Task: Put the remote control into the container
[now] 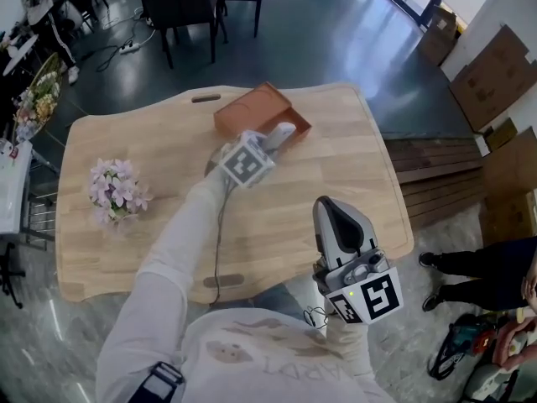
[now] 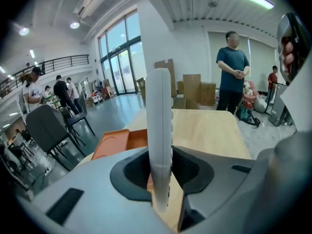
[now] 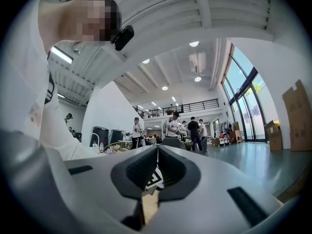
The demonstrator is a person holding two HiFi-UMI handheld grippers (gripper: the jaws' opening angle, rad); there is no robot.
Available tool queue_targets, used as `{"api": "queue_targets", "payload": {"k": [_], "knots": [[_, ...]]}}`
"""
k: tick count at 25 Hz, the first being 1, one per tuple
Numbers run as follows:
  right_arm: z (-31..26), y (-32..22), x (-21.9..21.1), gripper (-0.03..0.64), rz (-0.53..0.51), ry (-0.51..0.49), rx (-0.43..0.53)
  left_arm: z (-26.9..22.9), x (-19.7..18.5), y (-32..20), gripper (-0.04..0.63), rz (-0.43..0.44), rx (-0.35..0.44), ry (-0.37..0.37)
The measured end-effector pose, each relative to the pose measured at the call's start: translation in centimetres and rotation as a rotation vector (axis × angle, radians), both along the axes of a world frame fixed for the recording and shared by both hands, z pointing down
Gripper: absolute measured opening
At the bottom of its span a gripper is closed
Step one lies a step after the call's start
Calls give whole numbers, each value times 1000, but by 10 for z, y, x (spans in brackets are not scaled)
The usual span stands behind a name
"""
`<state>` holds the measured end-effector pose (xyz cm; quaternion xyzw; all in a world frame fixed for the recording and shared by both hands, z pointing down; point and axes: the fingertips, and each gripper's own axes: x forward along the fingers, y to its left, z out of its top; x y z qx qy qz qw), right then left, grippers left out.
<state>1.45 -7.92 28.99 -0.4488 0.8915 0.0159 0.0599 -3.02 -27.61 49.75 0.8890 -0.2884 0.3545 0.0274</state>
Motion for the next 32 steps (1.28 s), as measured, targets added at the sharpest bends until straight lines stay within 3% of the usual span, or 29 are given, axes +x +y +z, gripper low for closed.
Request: {"api": "queue_targets", "payload": {"k": [6, 15, 24, 32], "knots": [[9, -25, 27, 17, 12, -8, -27, 28, 17, -34, 109, -9, -43, -87], [27, -55, 58, 17, 40, -16, -70, 77, 35, -69, 109, -7, -168, -203], [36, -76, 75, 17, 37, -13, -90, 98, 43, -96, 109, -45, -202, -217], [44, -84, 79, 17, 34, -8, -109, 124, 39, -100, 109, -59, -332, -253]]}}
